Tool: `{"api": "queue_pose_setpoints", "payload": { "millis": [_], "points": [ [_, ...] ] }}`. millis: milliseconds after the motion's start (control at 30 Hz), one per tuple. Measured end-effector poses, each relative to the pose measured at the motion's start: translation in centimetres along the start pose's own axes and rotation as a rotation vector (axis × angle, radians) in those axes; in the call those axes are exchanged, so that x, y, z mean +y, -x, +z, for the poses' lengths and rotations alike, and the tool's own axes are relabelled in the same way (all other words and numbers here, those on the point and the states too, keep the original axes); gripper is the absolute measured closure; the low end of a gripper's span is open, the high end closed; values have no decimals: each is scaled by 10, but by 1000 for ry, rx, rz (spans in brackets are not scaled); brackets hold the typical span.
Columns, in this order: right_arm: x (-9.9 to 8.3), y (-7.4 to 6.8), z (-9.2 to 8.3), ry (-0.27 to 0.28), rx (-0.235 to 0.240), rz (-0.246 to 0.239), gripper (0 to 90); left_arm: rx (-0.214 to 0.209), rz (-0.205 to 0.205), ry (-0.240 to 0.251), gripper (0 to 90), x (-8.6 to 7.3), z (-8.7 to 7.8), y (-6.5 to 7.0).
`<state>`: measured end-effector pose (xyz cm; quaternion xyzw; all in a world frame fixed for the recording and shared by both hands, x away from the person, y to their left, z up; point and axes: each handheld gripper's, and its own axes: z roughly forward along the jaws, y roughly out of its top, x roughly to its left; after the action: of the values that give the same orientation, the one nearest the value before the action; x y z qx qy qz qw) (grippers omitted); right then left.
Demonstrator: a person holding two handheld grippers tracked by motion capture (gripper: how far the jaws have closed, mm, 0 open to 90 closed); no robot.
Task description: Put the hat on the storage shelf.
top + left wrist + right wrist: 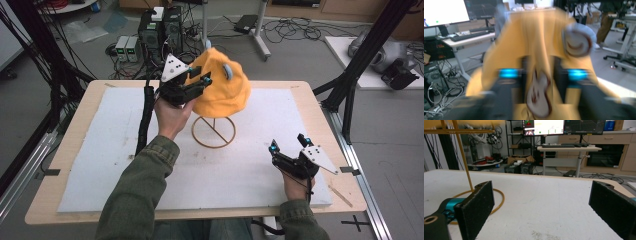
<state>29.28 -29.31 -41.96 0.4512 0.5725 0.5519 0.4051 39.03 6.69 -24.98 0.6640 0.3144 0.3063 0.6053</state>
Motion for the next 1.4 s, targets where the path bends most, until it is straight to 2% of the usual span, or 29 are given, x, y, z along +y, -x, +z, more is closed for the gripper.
{"api": "queue_pose_setpoints", "payload": {
  "millis": [33,133,333,400,533,567,633,733,767,800,833,933,1033,1133,1233,1400],
  "points": [
    [0,0,0,1,-1,-3,58,-6,-2,7,449,1,-1,-1],
    [0,-1,0,4,1,0,58,-5,10,27,385,2,-7,-2],
    [1,0,-1,3,-4,4,58,19,10,88,350,1,-25,-7],
    [1,0,-1,7,-5,-1,58,31,10,116,343,0,-37,-10],
    [2,-2,-2,9,-5,-10,58,87,24,171,325,-6,-72,-20],
    [1,-2,-2,9,-4,-14,58,107,36,186,277,-8,-83,-24],
    [1,-3,-2,8,-5,-16,58,161,36,219,263,-13,-103,-31],
    [2,-5,-2,8,-2,-19,58,245,27,230,238,-22,-132,-42],
    [2,-5,-2,9,2,-16,58,274,27,232,233,-27,-140,-44],
    [2,-6,-2,9,-1,-23,58,324,25,230,223,-35,-153,-47],
    [2,-7,-1,11,-2,-19,58,338,24,231,212,-38,-156,-48],
    [2,-8,-1,10,-4,-20,58,437,18,245,199,-60,-178,-51],
    [3,-10,-2,18,-13,-25,58,509,-2,244,192,-87,-192,-52],
    [3,-12,-3,38,-33,-24,58,580,-43,226,191,-119,-201,-53],
    [3,-15,-5,59,-59,-29,57,619,-72,184,191,-149,-204,-55],
    [1,-17,-9,108,-101,-40,57,670,-97,118,189,-182,-203,-57]
  ]
}}
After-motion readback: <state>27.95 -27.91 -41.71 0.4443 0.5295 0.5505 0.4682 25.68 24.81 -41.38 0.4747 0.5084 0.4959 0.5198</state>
